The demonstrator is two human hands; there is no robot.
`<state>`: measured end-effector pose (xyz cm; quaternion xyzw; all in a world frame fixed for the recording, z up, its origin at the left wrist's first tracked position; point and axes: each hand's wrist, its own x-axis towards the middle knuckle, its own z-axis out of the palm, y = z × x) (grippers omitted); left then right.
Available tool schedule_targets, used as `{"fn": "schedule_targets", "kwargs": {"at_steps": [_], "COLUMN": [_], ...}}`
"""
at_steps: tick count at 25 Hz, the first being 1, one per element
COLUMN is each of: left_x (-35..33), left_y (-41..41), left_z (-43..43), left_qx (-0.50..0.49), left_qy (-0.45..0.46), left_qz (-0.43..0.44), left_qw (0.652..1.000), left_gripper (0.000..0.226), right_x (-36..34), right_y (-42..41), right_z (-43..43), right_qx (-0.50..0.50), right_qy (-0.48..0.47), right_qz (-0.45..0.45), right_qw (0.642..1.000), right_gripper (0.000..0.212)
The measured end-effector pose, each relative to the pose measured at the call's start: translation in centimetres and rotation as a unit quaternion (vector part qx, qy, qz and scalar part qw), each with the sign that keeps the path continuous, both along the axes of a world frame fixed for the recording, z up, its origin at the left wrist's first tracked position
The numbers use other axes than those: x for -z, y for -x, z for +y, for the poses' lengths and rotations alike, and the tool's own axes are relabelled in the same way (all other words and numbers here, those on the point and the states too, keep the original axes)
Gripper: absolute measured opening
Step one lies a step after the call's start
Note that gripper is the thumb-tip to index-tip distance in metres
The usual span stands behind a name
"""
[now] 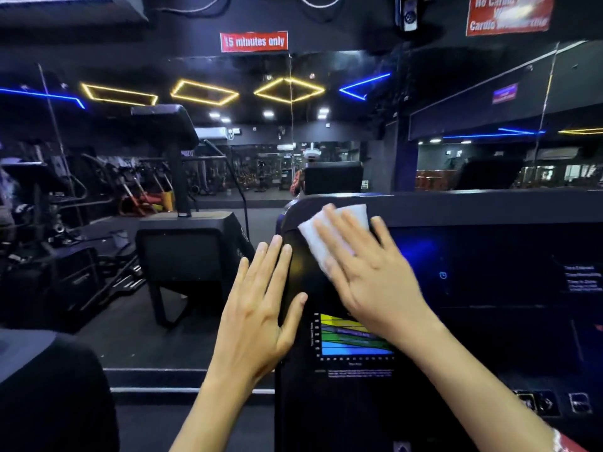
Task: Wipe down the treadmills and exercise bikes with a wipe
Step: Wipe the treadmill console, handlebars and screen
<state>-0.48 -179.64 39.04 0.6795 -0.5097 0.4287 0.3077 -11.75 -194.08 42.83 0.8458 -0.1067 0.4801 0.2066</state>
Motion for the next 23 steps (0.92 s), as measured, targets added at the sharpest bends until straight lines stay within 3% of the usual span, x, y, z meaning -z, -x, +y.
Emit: {"fn": "schedule_targets", "kwargs": {"at_steps": [3, 8, 10, 13, 14, 17, 19, 21, 23], "left_x": [0.4, 1.8, 2.3, 2.7, 2.8, 3.4, 4.1, 4.6, 4.6], "left_y": [0.0, 0.4, 0.9, 1.8, 2.1, 3.0, 3.5, 3.8, 4.1], "left_z": [0.3, 1.2, 1.3, 1.0, 0.9, 0.7, 1.0, 1.4, 1.5], "left_qx": [0.002, 0.008, 0.009, 0.018, 0.021, 0.021, 0.026, 0.023, 0.013], "left_qy": [-0.003, 0.003, -0.001, -0.003, -0.004, -0.014, -0.021, -0.026, -0.029], "left_qz": [-0.001, 0.013, 0.005, 0.006, 0.011, 0.024, 0.033, 0.034, 0.03], "left_qw": [1.0, 1.0, 1.0, 1.0, 1.0, 0.999, 0.999, 0.999, 0.999], "left_gripper": [0.059, 0.058, 0.057, 0.057, 0.057, 0.058, 0.059, 0.059, 0.059], "right_x": [-2.3, 0.8, 2.5, 1.5, 1.2, 4.6, 7.0, 7.2, 5.3], "right_y": [-2.0, -1.8, 1.6, 3.7, 3.2, 2.7, 5.7, 8.1, 8.2], "right_z": [0.4, 2.8, 0.9, -0.7, -0.1, 2.8, 2.6, 0.4, -1.7], "right_qx": [0.059, -0.046, 0.004, 0.146, 0.147, 0.024, 0.003, 0.092, 0.179], "right_qy": [-0.071, 0.002, -0.017, -0.139, -0.142, -0.019, -0.024, -0.06, -0.161], "right_qz": [-0.071, 0.033, 0.017, -0.105, -0.1, 0.035, 0.06, 0.013, -0.047], "right_qw": [0.993, 0.998, 1.0, 0.974, 0.974, 0.999, 0.998, 0.994, 0.969], "right_gripper": [0.053, 0.05, 0.05, 0.052, 0.053, 0.049, 0.049, 0.052, 0.055]}}
